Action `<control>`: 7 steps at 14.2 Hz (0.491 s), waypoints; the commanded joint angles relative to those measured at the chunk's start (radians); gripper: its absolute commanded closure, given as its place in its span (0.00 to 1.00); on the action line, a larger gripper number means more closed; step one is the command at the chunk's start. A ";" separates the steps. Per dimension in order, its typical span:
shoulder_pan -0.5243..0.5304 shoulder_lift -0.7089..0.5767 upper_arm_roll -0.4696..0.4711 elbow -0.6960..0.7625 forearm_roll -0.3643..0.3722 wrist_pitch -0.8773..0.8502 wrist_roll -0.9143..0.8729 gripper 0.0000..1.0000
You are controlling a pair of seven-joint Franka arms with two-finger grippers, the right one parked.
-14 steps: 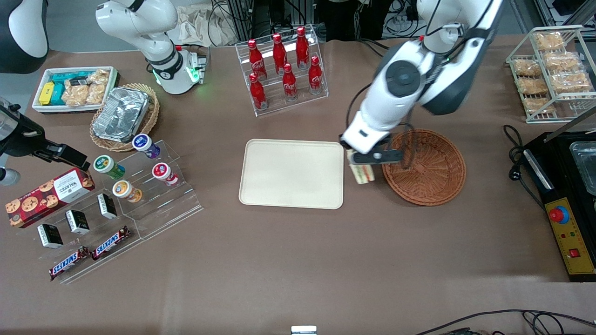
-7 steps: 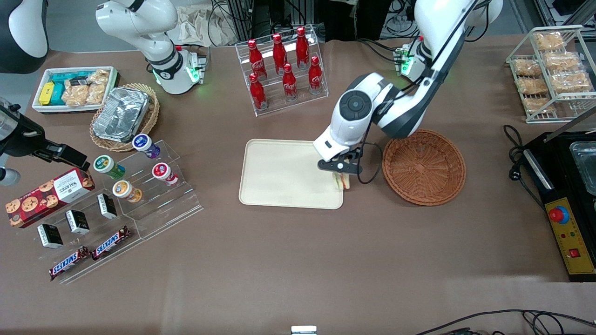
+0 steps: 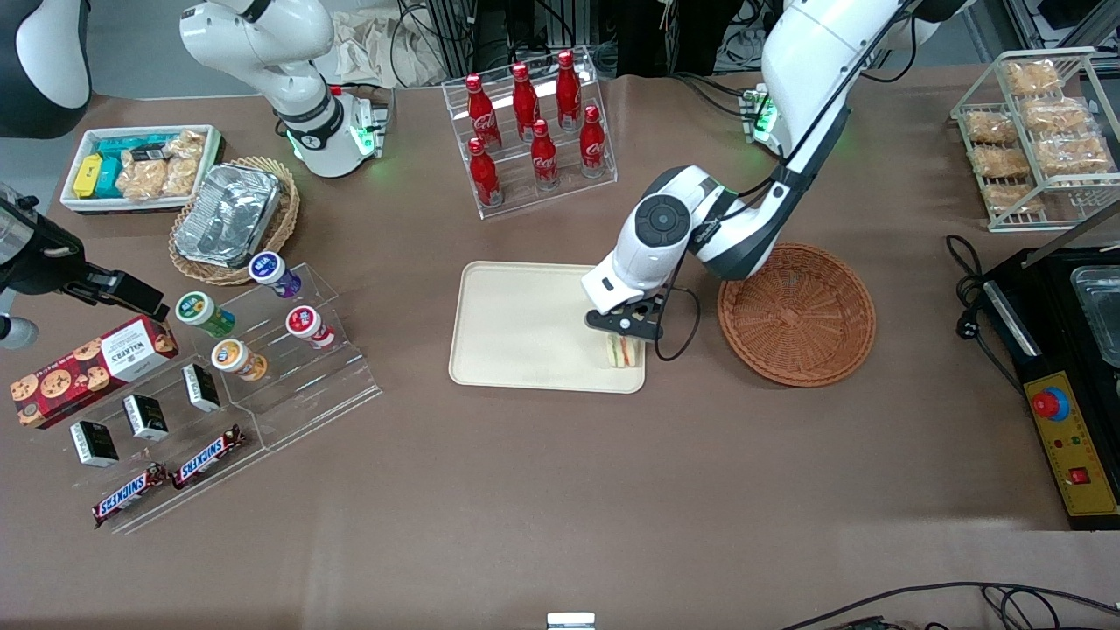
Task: Place sandwich from basket to tray
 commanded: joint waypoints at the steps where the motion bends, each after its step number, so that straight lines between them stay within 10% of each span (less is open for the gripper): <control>1: -0.012 0.012 0.009 0.001 0.069 0.019 -0.003 0.84; 2: -0.012 0.012 0.011 0.001 0.075 0.019 -0.005 0.27; 3: -0.012 0.010 0.016 0.001 0.076 0.018 -0.003 0.01; 7: 0.002 -0.057 0.022 0.013 0.075 -0.071 -0.064 0.01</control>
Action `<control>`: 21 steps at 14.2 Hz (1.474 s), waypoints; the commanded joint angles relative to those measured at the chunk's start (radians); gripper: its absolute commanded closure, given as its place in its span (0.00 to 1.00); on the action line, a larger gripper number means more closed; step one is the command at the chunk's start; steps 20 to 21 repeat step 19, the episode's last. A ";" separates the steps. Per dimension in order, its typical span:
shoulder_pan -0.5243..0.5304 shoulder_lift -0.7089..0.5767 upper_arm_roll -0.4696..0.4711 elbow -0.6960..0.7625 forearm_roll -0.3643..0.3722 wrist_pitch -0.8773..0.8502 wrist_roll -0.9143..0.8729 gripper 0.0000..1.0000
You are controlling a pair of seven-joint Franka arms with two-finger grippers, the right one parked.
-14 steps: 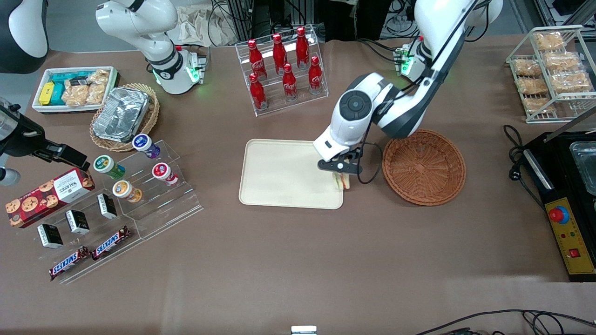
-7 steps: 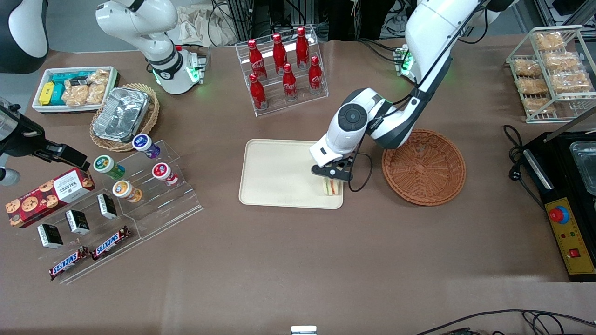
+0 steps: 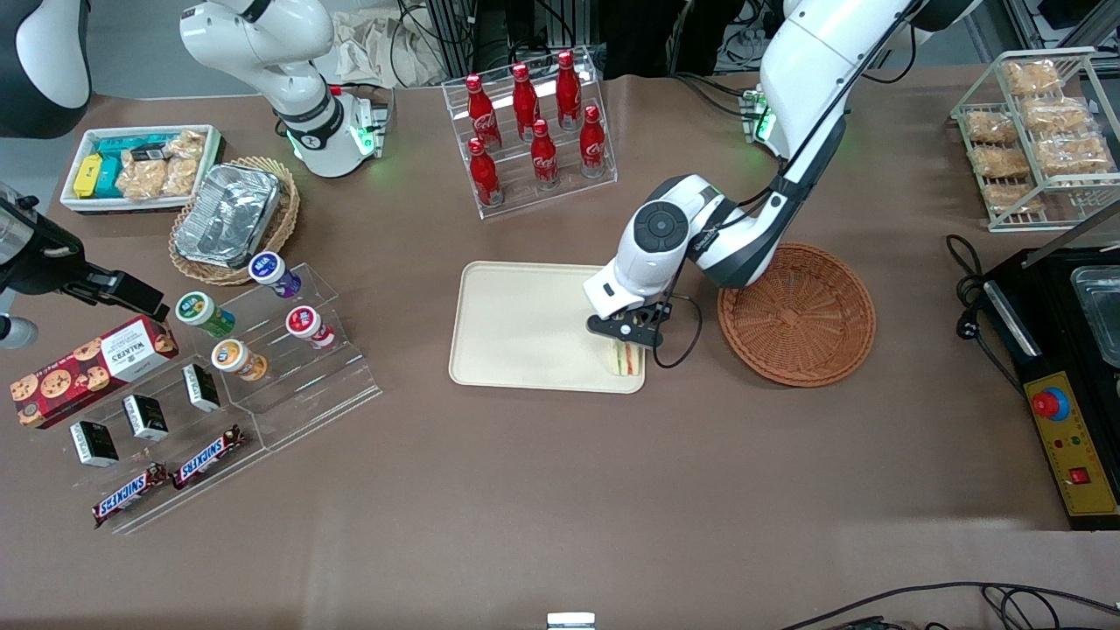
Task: Place sandwich from basket to tray
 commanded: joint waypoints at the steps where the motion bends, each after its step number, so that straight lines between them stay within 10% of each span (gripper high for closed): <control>1: -0.002 -0.097 0.012 0.013 0.021 -0.127 -0.077 0.01; 10: 0.128 -0.464 0.103 0.081 0.027 -0.560 0.133 0.01; 21: 0.398 -0.562 0.109 0.081 -0.004 -0.673 0.405 0.00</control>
